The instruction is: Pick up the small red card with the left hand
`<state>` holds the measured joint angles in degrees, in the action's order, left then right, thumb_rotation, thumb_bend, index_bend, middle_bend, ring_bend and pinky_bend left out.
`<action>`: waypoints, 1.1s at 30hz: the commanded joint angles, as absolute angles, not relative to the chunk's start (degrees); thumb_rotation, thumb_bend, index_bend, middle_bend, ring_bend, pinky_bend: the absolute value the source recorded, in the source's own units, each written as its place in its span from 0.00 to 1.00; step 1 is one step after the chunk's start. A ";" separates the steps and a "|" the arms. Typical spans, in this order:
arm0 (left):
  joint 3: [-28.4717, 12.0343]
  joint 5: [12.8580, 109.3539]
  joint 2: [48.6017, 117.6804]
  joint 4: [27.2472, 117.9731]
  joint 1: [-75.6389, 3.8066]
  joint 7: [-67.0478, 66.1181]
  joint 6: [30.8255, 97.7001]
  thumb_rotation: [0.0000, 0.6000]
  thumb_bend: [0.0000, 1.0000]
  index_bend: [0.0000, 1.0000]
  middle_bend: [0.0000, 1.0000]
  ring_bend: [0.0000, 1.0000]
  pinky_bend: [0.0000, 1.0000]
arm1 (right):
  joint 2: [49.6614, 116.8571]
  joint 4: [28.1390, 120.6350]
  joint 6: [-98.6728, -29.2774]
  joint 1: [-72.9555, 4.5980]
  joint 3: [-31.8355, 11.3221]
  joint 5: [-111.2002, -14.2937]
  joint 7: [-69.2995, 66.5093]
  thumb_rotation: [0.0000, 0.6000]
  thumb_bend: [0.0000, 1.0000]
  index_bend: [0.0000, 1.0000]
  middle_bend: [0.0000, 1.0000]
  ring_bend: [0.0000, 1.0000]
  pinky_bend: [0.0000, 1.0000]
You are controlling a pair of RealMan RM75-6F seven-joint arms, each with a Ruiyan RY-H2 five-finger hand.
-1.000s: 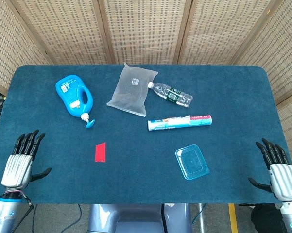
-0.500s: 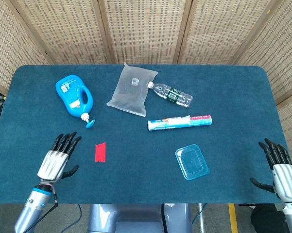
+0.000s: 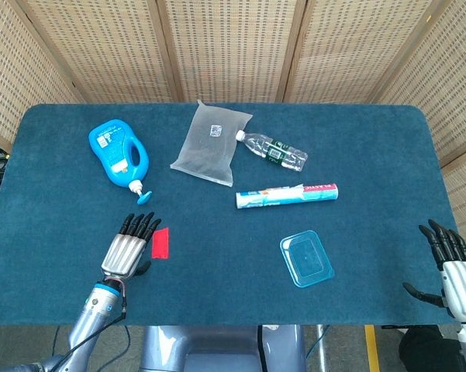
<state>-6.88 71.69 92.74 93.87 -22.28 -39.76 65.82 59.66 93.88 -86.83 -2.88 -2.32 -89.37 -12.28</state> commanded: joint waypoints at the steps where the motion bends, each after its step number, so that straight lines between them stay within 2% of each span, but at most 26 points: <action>1: -6.69 70.45 93.91 92.73 -23.08 -41.13 65.49 1.00 0.29 0.00 0.00 0.00 0.00 | 59.53 93.78 -86.89 -2.85 -2.38 -89.31 -12.78 1.00 0.00 0.00 0.00 0.00 0.00; 33: -6.60 61.83 99.98 86.23 -29.01 -46.31 64.71 1.00 0.30 0.00 0.00 0.00 0.00 | 58.92 93.15 -86.33 -3.05 -2.29 -89.39 -15.62 1.00 0.00 0.00 0.00 0.00 0.00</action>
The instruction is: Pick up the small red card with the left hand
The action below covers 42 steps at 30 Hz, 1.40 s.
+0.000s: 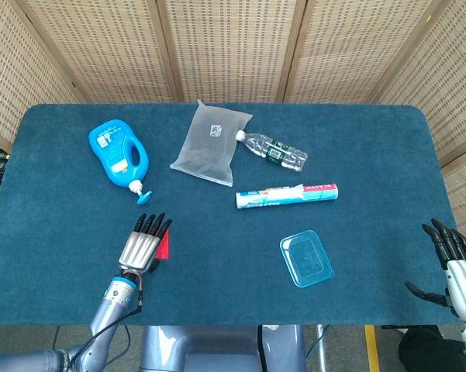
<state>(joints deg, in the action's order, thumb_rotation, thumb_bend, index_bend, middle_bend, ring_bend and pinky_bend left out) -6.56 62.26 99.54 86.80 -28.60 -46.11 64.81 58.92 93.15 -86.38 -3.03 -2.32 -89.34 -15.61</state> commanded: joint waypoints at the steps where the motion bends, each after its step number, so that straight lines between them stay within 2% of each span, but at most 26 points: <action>1: -6.61 61.58 100.19 85.96 -29.17 -46.47 64.67 1.00 0.30 0.00 0.00 0.00 0.00 | 58.94 93.12 -86.27 -3.07 -2.29 -89.37 -15.62 1.00 0.00 0.00 0.00 0.00 0.00; 10: -6.15 60.80 101.57 83.53 -30.26 -47.56 65.25 1.00 0.31 0.00 0.00 0.00 0.00 | 58.94 93.07 -86.20 -3.15 -2.28 -89.42 -15.78 1.00 0.00 0.00 0.00 0.00 0.00; 12: -6.10 60.84 101.81 82.88 -30.39 -47.54 65.54 1.00 0.36 0.00 0.00 0.00 0.00 | 58.94 93.08 -86.23 -3.14 -2.25 -89.47 -15.79 1.00 0.00 0.00 0.00 0.00 0.00; 14: -6.13 60.97 101.91 82.53 -30.42 -47.22 65.88 1.00 0.47 0.00 0.00 0.00 0.00 | 58.93 93.09 -86.24 -3.14 -2.23 -89.51 -15.78 1.00 0.00 0.00 0.00 0.00 0.00; 16: -6.12 61.09 101.81 82.45 -30.42 -46.78 66.14 1.00 0.55 0.00 0.00 0.00 0.00 | 58.94 93.10 -86.25 -3.13 -2.21 -89.55 -15.77 1.00 0.00 0.00 0.00 0.00 0.00; 22: -6.32 61.62 100.77 83.39 -30.30 -44.86 66.79 1.00 0.65 0.00 0.00 0.00 0.00 | 58.92 93.13 -86.38 -3.09 -2.16 -89.65 -15.85 1.00 0.00 0.00 0.00 0.00 0.00; 33: -4.74 63.72 96.02 89.80 -28.84 -39.60 67.21 1.00 0.64 0.00 0.00 0.00 0.00 | 58.82 93.13 -86.57 -2.98 -2.14 -89.67 -16.11 1.00 0.00 0.00 0.00 0.00 0.00; 34: -4.27 64.43 95.43 90.43 -28.58 -39.24 67.57 1.00 0.63 0.03 0.00 0.00 0.00 | 58.81 93.13 -86.61 -2.96 -2.13 -89.69 -16.13 1.00 0.00 0.00 0.00 0.00 0.00; 38: -2.91 66.96 94.59 90.75 -27.66 -38.28 69.26 1.00 0.54 0.23 0.00 0.00 0.00 | 58.86 93.24 -86.73 -2.92 -2.04 -89.92 -15.90 1.00 0.00 0.00 0.00 0.00 0.00; 42: -2.34 67.88 94.74 89.80 -27.12 -37.58 69.88 1.00 0.46 0.29 0.00 0.00 0.00 | 58.91 93.31 -86.81 -2.89 -2.04 -89.93 -15.70 1.00 0.00 0.00 0.00 0.00 0.00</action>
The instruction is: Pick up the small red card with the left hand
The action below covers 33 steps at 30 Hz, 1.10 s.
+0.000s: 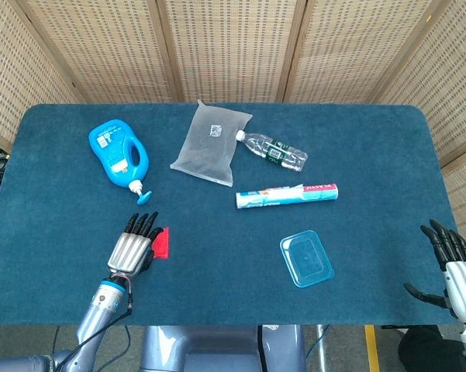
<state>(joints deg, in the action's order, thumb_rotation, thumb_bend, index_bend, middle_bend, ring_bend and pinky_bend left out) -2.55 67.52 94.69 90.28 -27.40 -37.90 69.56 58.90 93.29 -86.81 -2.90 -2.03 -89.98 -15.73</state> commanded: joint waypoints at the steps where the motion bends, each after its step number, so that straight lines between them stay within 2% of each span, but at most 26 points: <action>1: -2.25 68.01 94.82 89.52 -27.02 -37.55 70.00 1.00 0.44 0.30 0.00 0.00 0.00 | 58.92 93.30 -86.79 -2.89 -2.04 -89.90 -15.69 1.00 0.00 0.00 0.00 0.00 0.00; 7: -2.20 68.52 95.67 87.85 -26.78 -37.59 70.30 1.00 0.35 0.31 0.00 0.00 0.00 | 58.96 93.36 -86.75 -2.93 -2.01 -90.00 -15.52 1.00 0.00 0.00 0.00 0.00 0.00; 33: -2.35 67.70 102.57 81.08 -27.20 -42.38 69.38 1.00 0.35 0.31 0.00 0.00 0.00 | 58.79 93.24 -86.68 -2.99 -1.97 -90.04 -16.33 1.00 0.00 0.00 0.00 0.00 0.00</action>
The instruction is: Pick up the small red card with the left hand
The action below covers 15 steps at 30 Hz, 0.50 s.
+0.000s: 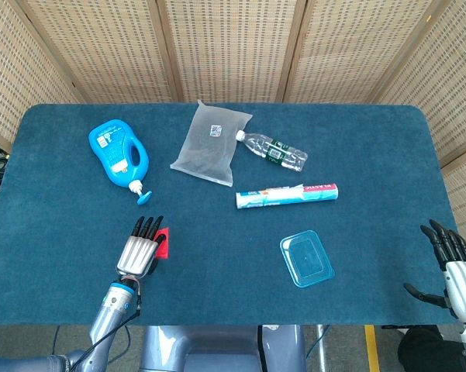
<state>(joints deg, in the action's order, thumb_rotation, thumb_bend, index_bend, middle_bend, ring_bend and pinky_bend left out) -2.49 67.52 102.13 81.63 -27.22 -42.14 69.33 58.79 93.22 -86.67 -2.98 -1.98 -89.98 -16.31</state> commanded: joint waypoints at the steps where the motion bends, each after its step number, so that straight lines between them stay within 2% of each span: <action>1: -2.29 67.84 102.77 80.81 -27.20 -42.47 69.40 1.00 0.35 0.31 0.00 0.00 0.00 | 58.78 93.25 -86.69 -2.98 -1.97 -90.06 -16.35 1.00 0.00 0.00 0.00 0.00 0.00; 15: -3.19 69.52 106.03 75.57 -27.01 -42.54 70.94 1.00 0.39 0.36 0.00 0.00 0.00 | 58.64 93.18 -86.56 -3.07 -1.80 -90.34 -17.06 1.00 0.00 0.00 0.00 0.00 0.00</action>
<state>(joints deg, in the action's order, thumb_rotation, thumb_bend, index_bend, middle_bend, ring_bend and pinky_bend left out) -3.09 69.46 105.92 75.71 -27.06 -42.64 70.89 58.64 93.18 -86.56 -3.07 -1.80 -90.33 -17.06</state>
